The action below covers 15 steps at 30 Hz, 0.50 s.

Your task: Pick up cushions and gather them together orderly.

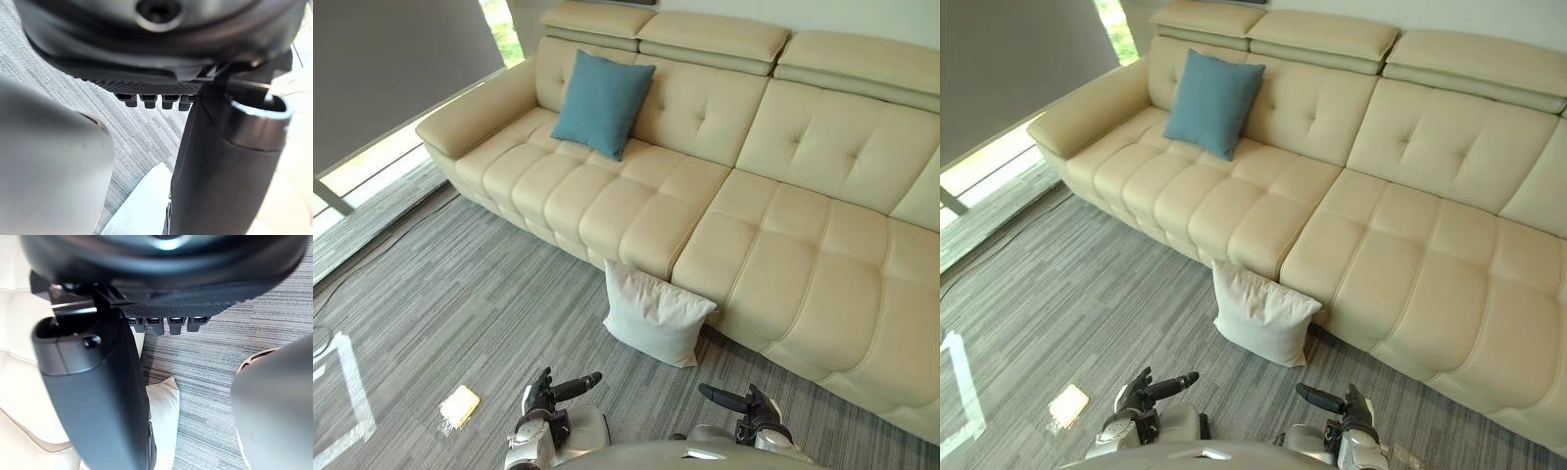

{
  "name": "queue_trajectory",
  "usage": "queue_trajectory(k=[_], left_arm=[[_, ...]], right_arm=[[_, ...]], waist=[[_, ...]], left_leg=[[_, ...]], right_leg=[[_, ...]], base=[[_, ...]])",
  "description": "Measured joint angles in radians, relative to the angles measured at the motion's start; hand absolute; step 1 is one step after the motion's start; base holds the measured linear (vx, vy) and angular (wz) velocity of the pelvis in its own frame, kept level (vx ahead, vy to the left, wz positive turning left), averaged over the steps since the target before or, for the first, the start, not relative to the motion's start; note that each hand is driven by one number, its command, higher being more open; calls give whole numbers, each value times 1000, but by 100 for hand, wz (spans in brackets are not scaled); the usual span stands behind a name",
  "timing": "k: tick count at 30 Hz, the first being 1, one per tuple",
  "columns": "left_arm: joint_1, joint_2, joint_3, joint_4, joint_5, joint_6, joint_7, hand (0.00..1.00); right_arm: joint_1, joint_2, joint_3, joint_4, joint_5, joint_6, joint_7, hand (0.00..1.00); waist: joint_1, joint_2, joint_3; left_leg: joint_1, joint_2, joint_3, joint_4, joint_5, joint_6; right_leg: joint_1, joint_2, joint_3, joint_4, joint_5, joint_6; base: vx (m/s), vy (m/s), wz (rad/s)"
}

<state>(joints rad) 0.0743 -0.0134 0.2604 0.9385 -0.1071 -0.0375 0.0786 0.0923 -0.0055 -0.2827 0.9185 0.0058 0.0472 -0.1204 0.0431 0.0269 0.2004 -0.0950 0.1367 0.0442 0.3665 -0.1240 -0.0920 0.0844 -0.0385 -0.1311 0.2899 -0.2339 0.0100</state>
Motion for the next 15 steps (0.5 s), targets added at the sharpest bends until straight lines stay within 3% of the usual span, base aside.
queue_trajectory(k=[2,5,9,12,14,15], left_arm=[[-3,29,1,18,-11,2,2,100],[-2,50,2,26,-16,4,3,100],[1,36,-2,29,-16,5,2,100],[9,38,-3,31,-17,5,2,100],[11,38,-7,35,-18,5,2,100],[10,41,-12,46,-18,4,2,100]], right_arm=[[11,14,23,-2,0,0,-2,100],[20,34,42,-5,-3,1,3,100],[19,22,52,-23,-4,3,7,100],[19,23,46,-32,-2,0,6,100],[19,16,44,-30,-3,-4,6,100],[19,17,44,-27,-4,-7,6,100]], waist=[[-1,-42,-21],[5,-72,-39],[15,-57,-32],[4,-51,-28],[0,-49,-30],[1,-49,-30]], left_leg=[[14,-31,25,-6,-40,13],[28,-71,79,-9,-68,49],[104,-78,186,-21,-116,73],[171,-75,226,-74,-122,78],[202,-55,224,-96,-121,71],[221,-42,219,-115,-113,53]], right_leg=[[-17,-41,28,30,-27,35],[-33,-88,64,49,-42,63],[-92,-125,101,208,-42,79],[-166,-167,-6,361,-34,97],[-175,-155,-62,351,-61,61],[-180,-133,-86,275,-58,54]], base=[[173,255,-40],[164,224,-36],[87,184,-76],[82,43,-51],[120,-126,-1],[109,-162,13]])
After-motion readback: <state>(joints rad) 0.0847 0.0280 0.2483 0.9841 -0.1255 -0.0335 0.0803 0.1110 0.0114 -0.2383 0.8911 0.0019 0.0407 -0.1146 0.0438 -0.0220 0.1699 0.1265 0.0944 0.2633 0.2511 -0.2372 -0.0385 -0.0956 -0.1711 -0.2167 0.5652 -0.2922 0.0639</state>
